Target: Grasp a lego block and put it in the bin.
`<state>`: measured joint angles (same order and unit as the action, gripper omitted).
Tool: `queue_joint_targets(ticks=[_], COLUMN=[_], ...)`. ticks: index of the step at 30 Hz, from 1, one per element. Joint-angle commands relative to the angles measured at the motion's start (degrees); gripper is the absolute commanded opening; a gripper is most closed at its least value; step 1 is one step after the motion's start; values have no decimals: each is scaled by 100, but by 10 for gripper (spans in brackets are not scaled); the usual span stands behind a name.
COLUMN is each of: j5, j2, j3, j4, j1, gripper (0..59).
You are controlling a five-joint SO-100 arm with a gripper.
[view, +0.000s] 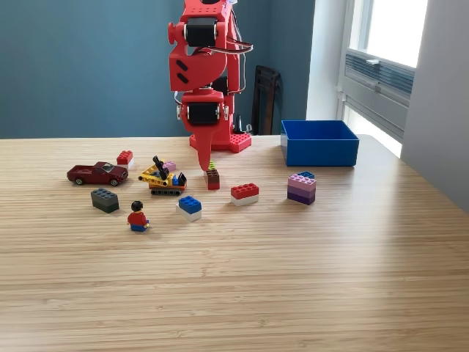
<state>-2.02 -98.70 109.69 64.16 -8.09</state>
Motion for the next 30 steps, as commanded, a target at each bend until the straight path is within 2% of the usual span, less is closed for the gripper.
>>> queue_joint_targets(ticks=[1, 6, 12, 15, 18, 30], j5=[431, 1072, 1626, 1837, 2057, 3296], j2=[-492, -439, -413, -404, -404, -360], j3=[-88, -352, -571, -633, -747, -1213], j4=[-88, -79, -79, -79, -79, -88], j1=[-53, -9, 88, 149, 193, 211], gripper=[3, 17, 164, 205, 213, 176])
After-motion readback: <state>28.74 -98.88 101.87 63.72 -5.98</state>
